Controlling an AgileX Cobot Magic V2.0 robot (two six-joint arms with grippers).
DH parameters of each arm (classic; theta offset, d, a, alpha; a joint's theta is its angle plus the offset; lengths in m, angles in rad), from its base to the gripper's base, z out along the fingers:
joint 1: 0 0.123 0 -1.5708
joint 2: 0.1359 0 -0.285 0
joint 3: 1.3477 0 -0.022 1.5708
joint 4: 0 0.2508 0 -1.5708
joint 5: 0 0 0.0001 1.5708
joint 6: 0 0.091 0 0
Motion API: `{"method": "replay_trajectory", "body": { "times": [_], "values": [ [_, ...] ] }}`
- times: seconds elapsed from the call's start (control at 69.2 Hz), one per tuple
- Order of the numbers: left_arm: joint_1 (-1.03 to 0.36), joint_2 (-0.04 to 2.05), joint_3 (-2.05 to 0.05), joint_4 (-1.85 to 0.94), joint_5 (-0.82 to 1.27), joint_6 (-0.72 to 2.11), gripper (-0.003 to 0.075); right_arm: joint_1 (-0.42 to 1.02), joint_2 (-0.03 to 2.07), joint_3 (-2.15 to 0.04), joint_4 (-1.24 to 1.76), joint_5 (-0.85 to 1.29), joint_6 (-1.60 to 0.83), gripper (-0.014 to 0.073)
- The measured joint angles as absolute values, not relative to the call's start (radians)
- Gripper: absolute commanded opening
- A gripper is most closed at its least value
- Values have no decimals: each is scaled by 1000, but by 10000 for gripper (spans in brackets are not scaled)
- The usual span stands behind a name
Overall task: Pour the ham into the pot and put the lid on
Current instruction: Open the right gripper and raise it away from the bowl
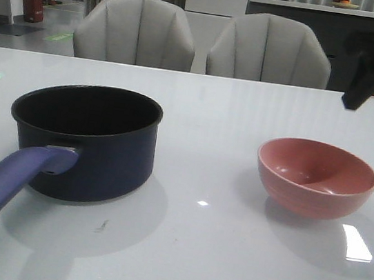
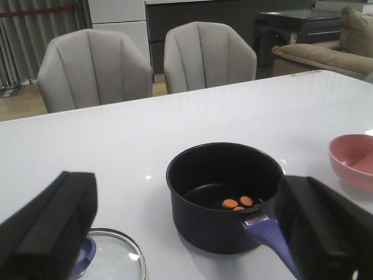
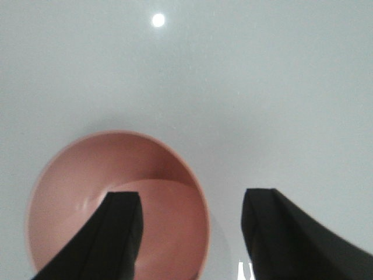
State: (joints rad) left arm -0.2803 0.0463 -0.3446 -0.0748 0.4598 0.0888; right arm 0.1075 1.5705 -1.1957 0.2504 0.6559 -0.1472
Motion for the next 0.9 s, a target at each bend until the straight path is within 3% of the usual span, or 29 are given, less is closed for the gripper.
{"method": "replay_trajectory", "body": {
  "times": [0.362,0.709,0.897],
  "values": [
    [-280,46,-345,-75,460,89,637,200,1105,-1003,248,511,-189,488],
    [-280,46,-345,-75,460,89,637,317,632,-548,250,155,-193,488],
    [-280,46,-345,-75,460,89,637,319,350,-305,263,73,-184,488]
  ]
}}
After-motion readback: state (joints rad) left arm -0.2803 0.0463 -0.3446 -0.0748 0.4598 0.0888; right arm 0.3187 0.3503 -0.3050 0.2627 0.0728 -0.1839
